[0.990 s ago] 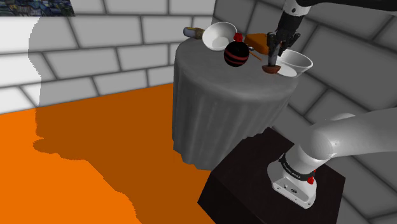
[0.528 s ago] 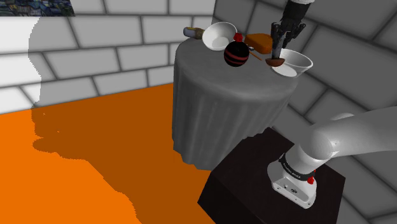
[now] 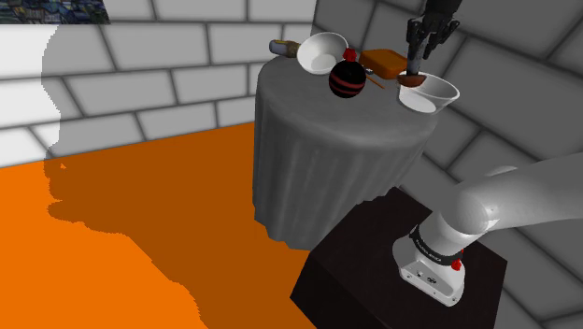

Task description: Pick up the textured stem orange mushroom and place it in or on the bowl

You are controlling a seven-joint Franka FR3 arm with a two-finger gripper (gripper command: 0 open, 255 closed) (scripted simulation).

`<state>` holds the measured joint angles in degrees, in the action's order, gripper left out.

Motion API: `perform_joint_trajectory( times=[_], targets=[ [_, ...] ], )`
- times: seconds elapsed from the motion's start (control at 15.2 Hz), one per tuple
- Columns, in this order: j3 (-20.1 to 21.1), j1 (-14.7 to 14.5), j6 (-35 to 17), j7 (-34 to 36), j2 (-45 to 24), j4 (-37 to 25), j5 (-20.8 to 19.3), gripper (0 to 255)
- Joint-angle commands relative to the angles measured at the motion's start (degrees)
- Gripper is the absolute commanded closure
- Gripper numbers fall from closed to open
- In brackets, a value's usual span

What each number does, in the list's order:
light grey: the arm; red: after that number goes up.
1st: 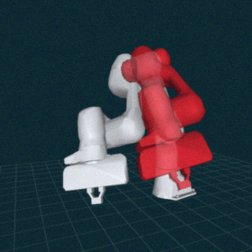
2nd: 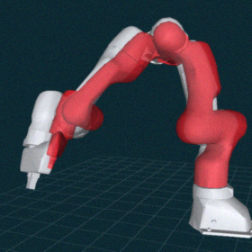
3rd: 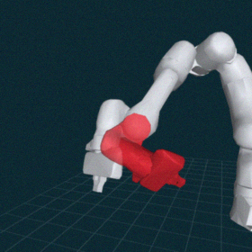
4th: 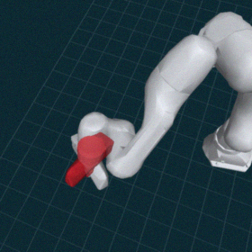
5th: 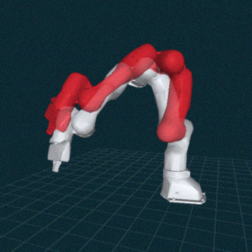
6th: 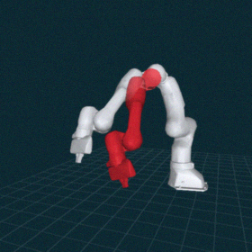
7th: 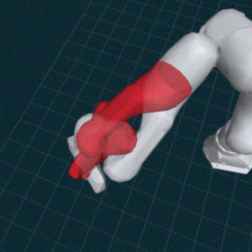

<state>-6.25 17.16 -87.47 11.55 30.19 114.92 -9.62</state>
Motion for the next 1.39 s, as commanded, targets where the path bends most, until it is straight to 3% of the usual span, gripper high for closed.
perform_joint_trajectory(
  times=[0.0, 0.59, 1.32],
  targets=[
    [-2.0, 0.7, -0.12, -2.59, -0.49, -0.76, -0.83, 255],
    [-12.4, 3.6, -1.82, -15.65, -7.01, -7.82, -3.16, 255],
    [-12.87, 4.06, -10.01, -14.35, -4.69, 2.7, -4.11, 255]
  ],
)
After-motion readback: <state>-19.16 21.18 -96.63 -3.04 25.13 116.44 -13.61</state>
